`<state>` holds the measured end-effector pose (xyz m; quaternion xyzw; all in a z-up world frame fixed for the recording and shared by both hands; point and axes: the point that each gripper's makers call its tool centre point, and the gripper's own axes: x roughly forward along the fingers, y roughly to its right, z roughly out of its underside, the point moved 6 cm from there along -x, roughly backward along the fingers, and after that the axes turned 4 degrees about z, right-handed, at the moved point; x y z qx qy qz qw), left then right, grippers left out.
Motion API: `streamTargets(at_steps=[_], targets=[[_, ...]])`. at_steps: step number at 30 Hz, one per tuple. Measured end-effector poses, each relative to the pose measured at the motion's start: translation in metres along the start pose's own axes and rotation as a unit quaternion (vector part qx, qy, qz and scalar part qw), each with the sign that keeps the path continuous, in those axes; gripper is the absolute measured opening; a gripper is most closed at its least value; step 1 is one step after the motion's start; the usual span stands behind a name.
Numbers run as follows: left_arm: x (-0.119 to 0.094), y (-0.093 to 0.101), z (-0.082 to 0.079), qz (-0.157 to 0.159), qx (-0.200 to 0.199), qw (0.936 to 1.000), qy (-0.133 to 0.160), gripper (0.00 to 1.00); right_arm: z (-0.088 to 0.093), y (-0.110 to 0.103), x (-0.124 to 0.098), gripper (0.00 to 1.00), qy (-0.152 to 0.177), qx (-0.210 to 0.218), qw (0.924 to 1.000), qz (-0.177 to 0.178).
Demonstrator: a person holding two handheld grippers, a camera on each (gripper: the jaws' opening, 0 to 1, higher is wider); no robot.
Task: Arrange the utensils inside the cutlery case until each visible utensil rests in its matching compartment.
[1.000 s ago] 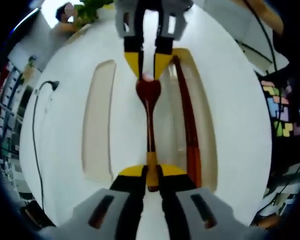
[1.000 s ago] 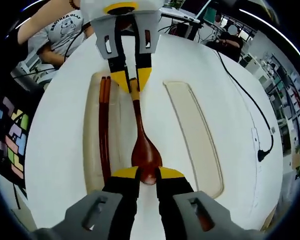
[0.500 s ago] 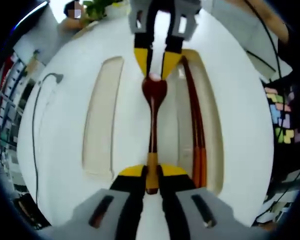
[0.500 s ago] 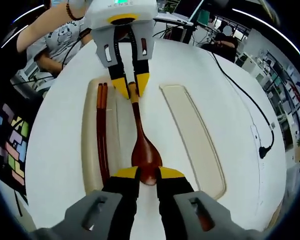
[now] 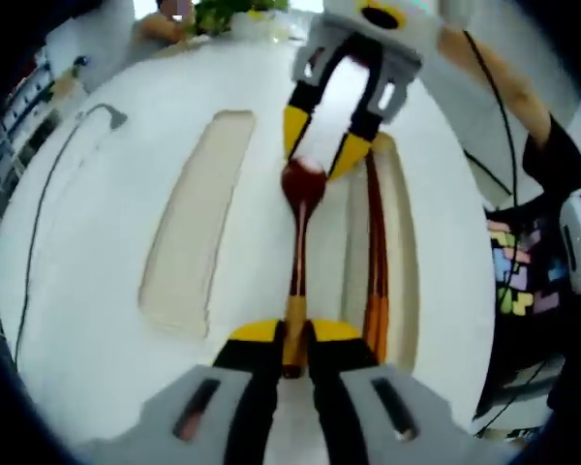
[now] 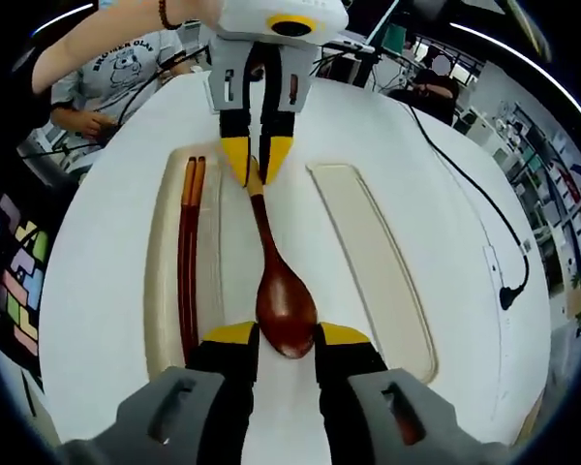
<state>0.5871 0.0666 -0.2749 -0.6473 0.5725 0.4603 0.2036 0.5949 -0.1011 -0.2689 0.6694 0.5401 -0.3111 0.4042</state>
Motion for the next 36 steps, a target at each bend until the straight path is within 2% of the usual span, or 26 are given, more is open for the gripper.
streamTargets(at_steps=[2, 4, 7, 9, 11, 13, 15, 17, 20, 21, 23, 24, 29, 33, 36], targets=[[-0.001, -0.003, 0.001, 0.012, -0.038, 0.9988, 0.029, 0.10, 0.001, 0.000, 0.001, 0.24, 0.000, 0.001, 1.0000, 0.004], [-0.003, -0.006, 0.003, 0.020, -0.052, 0.9972, 0.050, 0.10, 0.003, 0.000, 0.002, 0.24, 0.003, 0.000, 1.0000, 0.009], [-0.003, -0.008, 0.006, 0.032, -0.076, 0.9939, 0.073, 0.10, 0.005, 0.001, 0.002, 0.24, 0.006, 0.002, 0.9999, 0.011], [-0.003, -0.009, 0.006, 0.042, -0.109, 0.9892, 0.089, 0.10, 0.005, 0.002, 0.002, 0.25, 0.009, 0.005, 0.9999, 0.011], [-0.003, -0.011, 0.008, 0.046, -0.113, 0.9881, 0.094, 0.10, 0.006, 0.003, 0.002, 0.24, 0.013, 0.008, 0.9998, 0.012], [-0.003, -0.011, 0.008, 0.056, -0.140, 0.9825, 0.109, 0.11, 0.007, 0.005, 0.003, 0.19, 0.018, 0.014, 0.9996, 0.018], [-0.003, -0.012, 0.010, 0.060, -0.146, 0.9798, 0.123, 0.11, 0.008, 0.007, 0.005, 0.18, 0.035, 0.030, 0.9988, 0.019], [-0.001, -0.007, 0.011, 0.067, -0.168, 0.9746, 0.132, 0.11, 0.008, 0.009, 0.006, 0.17, 0.049, 0.043, 0.9977, 0.021], [0.003, 0.008, 0.014, 0.067, -0.170, 0.9725, 0.144, 0.11, 0.010, 0.012, 0.005, 0.14, 0.067, 0.062, 0.9955, 0.027], [0.003, 0.005, 0.014, 0.067, -0.173, 0.9714, 0.148, 0.11, 0.011, 0.013, 0.005, 0.11, 0.073, 0.063, 0.9948, 0.033], [0.005, 0.010, 0.016, 0.065, -0.177, 0.9699, 0.154, 0.10, 0.010, 0.017, 0.004, 0.05, 0.090, 0.043, 0.9928, 0.066], [0.006, 0.014, 0.017, 0.066, -0.176, 0.9698, 0.155, 0.10, 0.011, 0.013, 0.004, 0.05, 0.093, 0.047, 0.9929, 0.057], [0.006, 0.010, 0.016, 0.069, -0.166, 0.9694, 0.167, 0.10, 0.010, 0.014, 0.003, 0.05, 0.106, 0.046, 0.9915, 0.060], [0.006, 0.009, 0.014, 0.047, -0.131, 0.9747, 0.175, 0.10, 0.012, 0.013, 0.002, 0.04, 0.115, 0.047, 0.9901, 0.066], [0.006, 0.008, 0.015, 0.041, -0.125, 0.9746, 0.181, 0.10, 0.013, 0.013, 0.001, 0.04, 0.126, 0.059, 0.9881, 0.064]])
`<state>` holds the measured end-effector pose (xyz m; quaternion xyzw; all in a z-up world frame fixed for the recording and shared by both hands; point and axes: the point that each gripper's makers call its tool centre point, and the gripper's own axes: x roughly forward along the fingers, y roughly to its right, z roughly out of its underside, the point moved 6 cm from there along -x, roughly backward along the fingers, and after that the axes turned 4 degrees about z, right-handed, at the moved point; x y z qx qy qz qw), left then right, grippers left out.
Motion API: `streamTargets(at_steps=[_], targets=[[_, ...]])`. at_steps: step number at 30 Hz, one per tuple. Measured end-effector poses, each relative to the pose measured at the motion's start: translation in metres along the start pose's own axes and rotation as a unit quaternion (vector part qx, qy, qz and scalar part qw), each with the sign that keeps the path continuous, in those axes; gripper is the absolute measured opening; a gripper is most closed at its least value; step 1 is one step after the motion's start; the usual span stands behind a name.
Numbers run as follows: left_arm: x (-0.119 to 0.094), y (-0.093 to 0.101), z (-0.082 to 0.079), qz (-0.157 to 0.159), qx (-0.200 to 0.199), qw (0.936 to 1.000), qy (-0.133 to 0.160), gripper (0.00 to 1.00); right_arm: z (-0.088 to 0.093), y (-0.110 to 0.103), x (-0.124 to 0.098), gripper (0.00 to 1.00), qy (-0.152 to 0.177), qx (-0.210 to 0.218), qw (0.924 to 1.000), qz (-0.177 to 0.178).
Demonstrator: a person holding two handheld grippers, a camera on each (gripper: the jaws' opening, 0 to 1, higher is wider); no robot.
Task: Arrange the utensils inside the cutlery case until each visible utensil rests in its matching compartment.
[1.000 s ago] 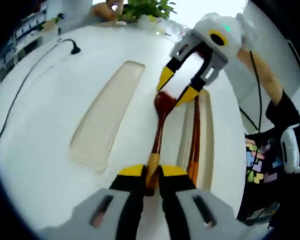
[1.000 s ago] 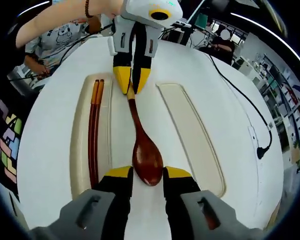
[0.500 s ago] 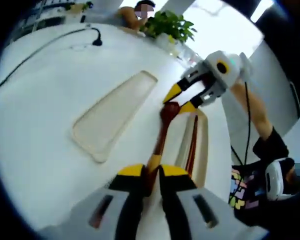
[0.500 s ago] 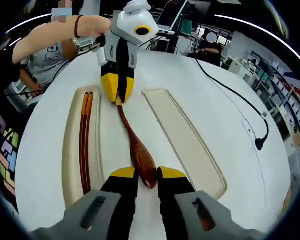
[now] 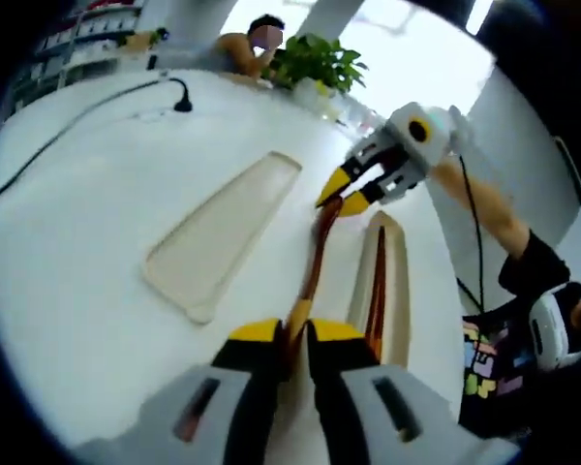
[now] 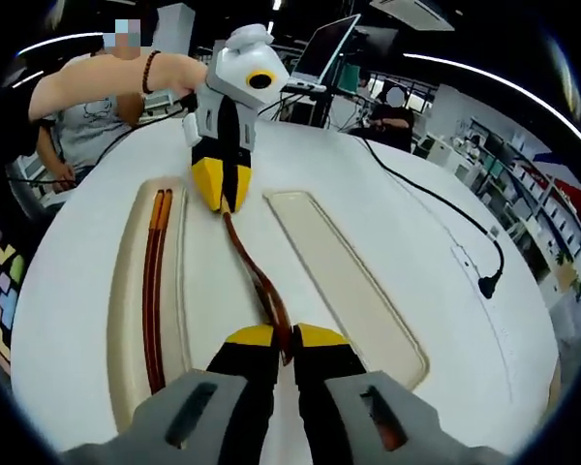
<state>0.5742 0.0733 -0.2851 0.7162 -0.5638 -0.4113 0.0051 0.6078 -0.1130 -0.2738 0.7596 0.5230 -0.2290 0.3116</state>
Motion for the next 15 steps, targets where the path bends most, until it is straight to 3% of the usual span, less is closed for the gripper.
streamTargets(at_steps=[2, 4, 9, 15], targets=[[-0.001, -0.004, -0.001, -0.001, 0.001, 1.0000, 0.008, 0.10, 0.001, -0.001, 0.000, 0.04, 0.008, 0.007, 0.9999, 0.003], [-0.001, -0.007, -0.004, -0.008, 0.038, 0.9992, 0.011, 0.10, 0.002, -0.004, 0.000, 0.04, 0.012, 0.007, 0.9998, 0.012], [-0.002, -0.011, -0.008, -0.036, 0.087, 0.9955, 0.006, 0.10, 0.002, -0.003, 0.000, 0.05, 0.021, 0.025, 0.9993, 0.020], [-0.005, -0.017, -0.011, -0.060, 0.103, 0.9926, 0.021, 0.10, 0.005, -0.003, 0.000, 0.05, 0.042, 0.033, 0.9984, 0.020]])
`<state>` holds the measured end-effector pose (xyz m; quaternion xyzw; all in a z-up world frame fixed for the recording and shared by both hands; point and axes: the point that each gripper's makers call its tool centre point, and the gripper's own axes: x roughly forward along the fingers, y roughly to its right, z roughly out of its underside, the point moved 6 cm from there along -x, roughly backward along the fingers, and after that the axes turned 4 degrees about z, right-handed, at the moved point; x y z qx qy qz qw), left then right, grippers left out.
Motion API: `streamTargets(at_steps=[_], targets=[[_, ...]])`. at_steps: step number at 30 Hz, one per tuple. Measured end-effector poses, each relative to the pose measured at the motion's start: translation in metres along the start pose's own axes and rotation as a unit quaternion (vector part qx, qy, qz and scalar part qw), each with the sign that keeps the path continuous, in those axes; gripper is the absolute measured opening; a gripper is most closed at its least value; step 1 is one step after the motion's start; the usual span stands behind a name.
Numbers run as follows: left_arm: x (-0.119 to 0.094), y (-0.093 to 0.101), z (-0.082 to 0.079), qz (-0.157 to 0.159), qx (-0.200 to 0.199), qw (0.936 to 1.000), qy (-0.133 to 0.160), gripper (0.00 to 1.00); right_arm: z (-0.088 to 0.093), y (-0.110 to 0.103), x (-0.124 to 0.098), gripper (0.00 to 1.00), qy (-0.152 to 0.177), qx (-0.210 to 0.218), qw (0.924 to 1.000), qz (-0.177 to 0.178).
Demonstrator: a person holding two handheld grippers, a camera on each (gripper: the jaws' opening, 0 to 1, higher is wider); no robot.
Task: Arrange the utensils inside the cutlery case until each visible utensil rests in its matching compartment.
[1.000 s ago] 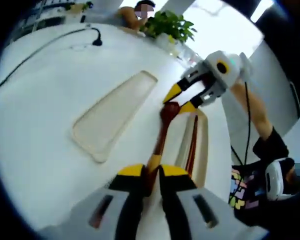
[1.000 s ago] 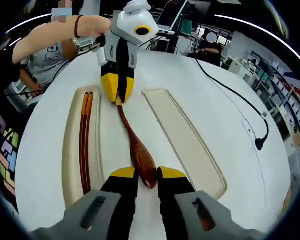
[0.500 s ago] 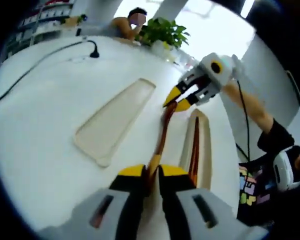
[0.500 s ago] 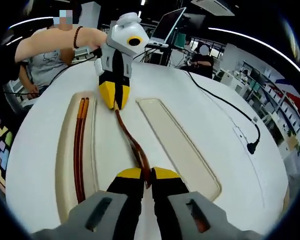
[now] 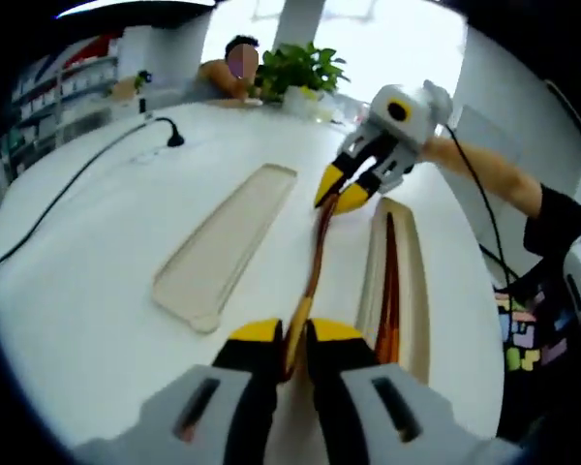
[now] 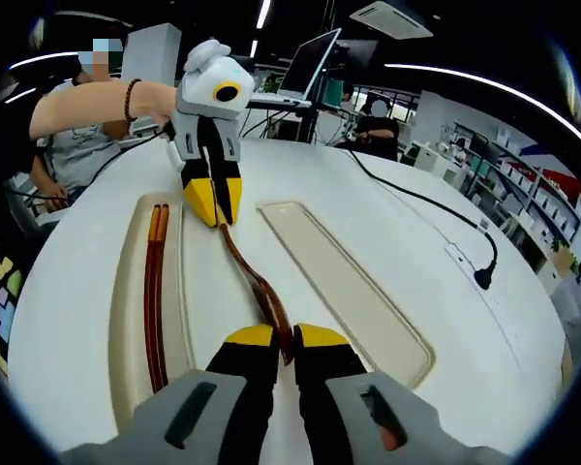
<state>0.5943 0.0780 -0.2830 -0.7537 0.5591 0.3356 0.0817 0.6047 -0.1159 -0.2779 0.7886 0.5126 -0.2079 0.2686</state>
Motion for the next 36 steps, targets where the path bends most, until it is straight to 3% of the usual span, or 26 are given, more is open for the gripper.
streamTargets(at_steps=[5, 8, 10, 11, 15, 16, 19, 23, 29, 36], targets=[[-0.001, -0.002, -0.001, -0.026, 0.022, 0.9994, 0.011, 0.10, 0.001, -0.001, 0.000, 0.05, 0.007, 0.006, 0.9999, 0.013], [-0.001, 0.000, -0.001, -0.032, 0.030, 0.9990, 0.005, 0.10, 0.000, -0.004, 0.000, 0.04, 0.008, -0.041, 0.9989, 0.021], [-0.001, -0.001, -0.004, -0.053, 0.076, 0.9957, 0.003, 0.10, -0.005, -0.002, -0.002, 0.04, 0.019, -0.065, 0.9968, 0.042], [-0.002, -0.003, -0.006, -0.065, 0.075, 0.9950, 0.010, 0.10, -0.007, 0.000, -0.003, 0.04, 0.030, -0.060, 0.9961, 0.058], [-0.004, -0.003, -0.009, -0.078, 0.079, 0.9935, 0.023, 0.11, -0.006, 0.002, -0.006, 0.04, 0.043, -0.041, 0.9962, 0.063], [-0.004, -0.001, -0.009, -0.079, 0.080, 0.9934, 0.023, 0.11, -0.004, 0.000, -0.006, 0.04, 0.041, -0.019, 0.9971, 0.060], [-0.003, 0.004, -0.009, -0.086, 0.097, 0.9913, 0.020, 0.11, -0.005, 0.000, -0.008, 0.05, 0.044, -0.025, 0.9966, 0.065], [-0.006, 0.012, -0.012, -0.108, 0.109, 0.9874, 0.038, 0.11, -0.010, -0.001, -0.018, 0.05, 0.058, -0.020, 0.9949, 0.080], [-0.011, 0.027, -0.015, -0.115, 0.135, 0.9830, 0.047, 0.11, -0.011, -0.008, -0.030, 0.05, 0.081, -0.008, 0.9929, 0.087], [-0.012, 0.041, -0.008, -0.117, 0.129, 0.9832, 0.056, 0.12, -0.011, -0.023, -0.043, 0.04, 0.110, 0.025, 0.9904, 0.080]])
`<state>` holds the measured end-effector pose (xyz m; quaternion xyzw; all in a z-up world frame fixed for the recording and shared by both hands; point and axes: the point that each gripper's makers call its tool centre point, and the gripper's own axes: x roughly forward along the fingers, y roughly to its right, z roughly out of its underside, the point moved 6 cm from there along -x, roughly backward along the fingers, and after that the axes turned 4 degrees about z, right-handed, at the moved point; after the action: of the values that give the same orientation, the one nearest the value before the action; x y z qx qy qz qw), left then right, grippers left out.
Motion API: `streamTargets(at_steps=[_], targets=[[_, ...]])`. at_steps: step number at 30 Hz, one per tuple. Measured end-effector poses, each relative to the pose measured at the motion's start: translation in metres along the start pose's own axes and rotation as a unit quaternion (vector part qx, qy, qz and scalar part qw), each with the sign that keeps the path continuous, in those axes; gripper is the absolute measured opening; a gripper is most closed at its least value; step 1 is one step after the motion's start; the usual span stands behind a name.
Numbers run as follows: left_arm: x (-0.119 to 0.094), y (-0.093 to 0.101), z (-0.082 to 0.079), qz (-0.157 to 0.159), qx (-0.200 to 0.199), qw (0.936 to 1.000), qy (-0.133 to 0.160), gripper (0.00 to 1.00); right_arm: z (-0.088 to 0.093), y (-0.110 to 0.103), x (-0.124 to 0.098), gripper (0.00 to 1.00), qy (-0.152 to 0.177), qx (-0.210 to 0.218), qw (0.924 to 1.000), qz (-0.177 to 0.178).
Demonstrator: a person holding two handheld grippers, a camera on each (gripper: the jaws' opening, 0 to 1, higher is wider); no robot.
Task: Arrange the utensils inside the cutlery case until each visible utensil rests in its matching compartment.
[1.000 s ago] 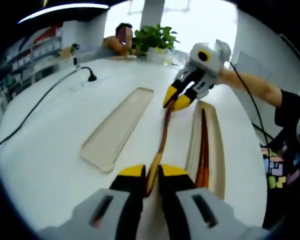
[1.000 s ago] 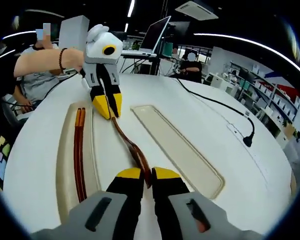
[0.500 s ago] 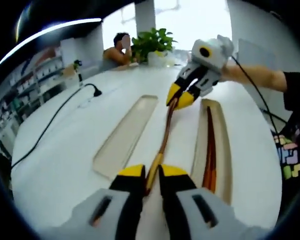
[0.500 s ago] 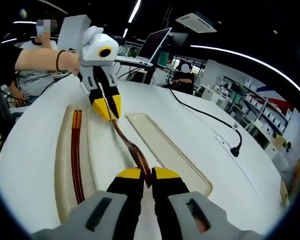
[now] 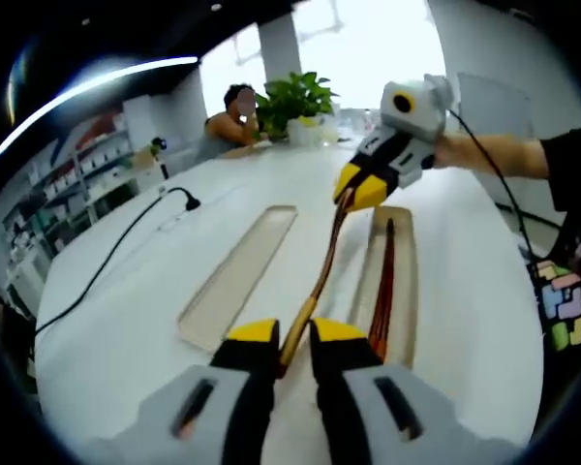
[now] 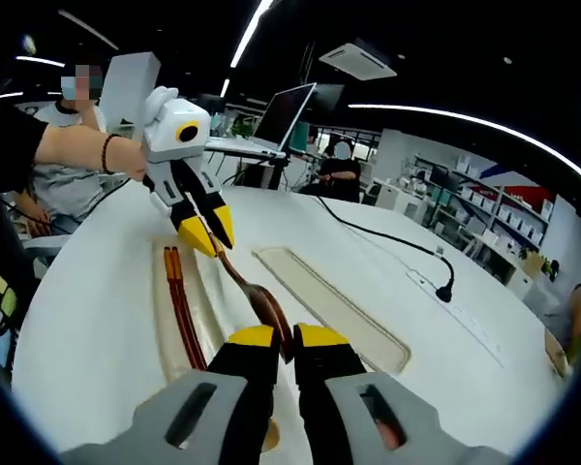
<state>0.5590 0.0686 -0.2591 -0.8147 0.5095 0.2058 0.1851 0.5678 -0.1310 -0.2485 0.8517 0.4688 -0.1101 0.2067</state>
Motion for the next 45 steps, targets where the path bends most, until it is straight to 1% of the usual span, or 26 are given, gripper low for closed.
streamTargets(at_steps=[2, 5, 8, 9, 10, 11, 12, 16, 18, 20, 24, 26, 27, 28, 29, 30, 31, 33, 35, 36, 38, 39, 40, 41, 43, 45], targets=[[-0.003, 0.004, -0.001, -0.001, 0.005, 0.9999, 0.009, 0.12, -0.002, -0.003, -0.006, 0.04, 0.013, 0.014, 0.9998, 0.002], [-0.008, 0.010, -0.004, -0.001, 0.003, 0.9998, 0.019, 0.13, -0.005, -0.010, -0.013, 0.04, 0.022, 0.035, 0.9991, 0.002], [-0.010, 0.016, -0.002, 0.009, 0.001, 0.9997, 0.021, 0.14, -0.006, -0.019, -0.021, 0.04, 0.023, 0.041, 0.9989, 0.002], [-0.010, 0.019, -0.001, 0.018, -0.002, 0.9997, 0.018, 0.14, -0.006, -0.022, -0.023, 0.04, 0.022, 0.049, 0.9985, 0.002], [-0.011, 0.020, 0.000, 0.018, -0.003, 0.9996, 0.020, 0.14, -0.005, -0.025, -0.024, 0.04, 0.017, 0.064, 0.9978, 0.000], [-0.012, 0.022, 0.000, 0.019, -0.003, 0.9996, 0.020, 0.14, -0.006, -0.028, -0.026, 0.04, 0.025, 0.080, 0.9965, 0.000], [-0.012, 0.022, 0.001, 0.020, -0.003, 0.9996, 0.020, 0.15, -0.006, -0.030, -0.027, 0.03, 0.030, 0.086, 0.9959, -0.005], [-0.013, 0.028, 0.002, 0.027, -0.005, 0.9994, 0.023, 0.15, -0.005, -0.034, -0.032, 0.03, 0.035, 0.105, 0.9938, -0.012], [-0.013, 0.032, 0.003, 0.029, -0.003, 0.9993, 0.022, 0.15, -0.004, -0.036, -0.033, 0.03, 0.033, 0.110, 0.9932, -0.017], [-0.013, 0.034, 0.004, 0.033, -0.002, 0.9993, 0.018, 0.15, 0.000, -0.038, -0.033, 0.03, 0.024, 0.124, 0.9916, -0.027], [-0.012, 0.036, 0.007, 0.037, -0.008, 0.9992, 0.015, 0.15, 0.002, -0.039, -0.032, 0.03, 0.010, 0.148, 0.9883, -0.033], [-0.012, 0.037, 0.008, 0.039, -0.010, 0.9991, 0.014, 0.15, 0.003, -0.041, -0.031, 0.03, -0.004, 0.172, 0.9842, -0.043], [-0.012, 0.038, 0.008, 0.041, -0.009, 0.9991, 0.013, 0.15, 0.005, -0.042, -0.031, 0.03, -0.012, 0.190, 0.9803, -0.051], [-0.012, 0.039, 0.010, 0.043, -0.002, 0.9991, 0.005, 0.15, 0.007, -0.043, -0.030, 0.03, -0.029, 0.212, 0.9746, -0.066], [-0.012, 0.040, 0.011, 0.047, 0.003, 0.9989, 0.000, 0.15, 0.008, -0.043, -0.029, 0.03, -0.039, 0.225, 0.9707, -0.075], [-0.012, 0.040, 0.010, 0.045, 0.005, 0.9990, 0.004, 0.14, 0.010, -0.039, -0.027, 0.03, -0.043, 0.241, 0.9676, -0.064], [-0.012, 0.040, 0.009, 0.045, 0.006, 0.9989, 0.006, 0.13, 0.011, -0.038, -0.026, 0.03, -0.050, 0.257, 0.9628, -0.067], [-0.012, 0.043, 0.007, 0.058, -0.007, 0.9982, 0.016, 0.12, 0.012, -0.038, -0.024, 0.03, -0.058, 0.285, 0.9533, -0.079], [-0.010, 0.044, 0.006, 0.060, -0.006, 0.9981, 0.016, 0.12, 0.016, -0.038, -0.022, 0.03, -0.073, 0.312, 0.9435, -0.086], [-0.009, 0.044, 0.006, 0.059, -0.001, 0.9982, 0.013, 0.12, 0.017, -0.037, -0.020, 0.03, -0.070, 0.310, 0.9443, -0.085], [-0.007, 0.044, 0.007, 0.060, 0.002, 0.9981, 0.009, 0.12, 0.019, -0.038, -0.019, 0.03, -0.082, 0.315, 0.9417, -0.087], [-0.007, 0.045, 0.007, 0.061, 0.001, 0.9981, 0.008, 0.12, 0.020, -0.039, -0.019, 0.03, -0.090, 0.320, 0.9386, -0.093], [-0.006, 0.044, 0.007, 0.062, 0.000, 0.9980, 0.010, 0.12, 0.022, -0.040, -0.020, 0.04, -0.102, 0.330, 0.9336, -0.095], [-0.005, 0.044, 0.006, 0.063, -0.001, 0.9980, 0.010, 0.12, 0.022, -0.040, -0.021, 0.04, -0.108, 0.335, 0.9315, -0.092], [-0.005, 0.043, 0.007, 0.061, -0.001, 0.9981, 0.010, 0.12, 0.023, -0.041, -0.024, 0.08, -0.114, 0.319, 0.9367, -0.089], [-0.004, 0.042, 0.007, 0.060, -0.002, 0.9982, 0.010, 0.12, 0.023, -0.039, -0.026, 0.11, -0.117, 0.314, 0.9384, -0.083]])
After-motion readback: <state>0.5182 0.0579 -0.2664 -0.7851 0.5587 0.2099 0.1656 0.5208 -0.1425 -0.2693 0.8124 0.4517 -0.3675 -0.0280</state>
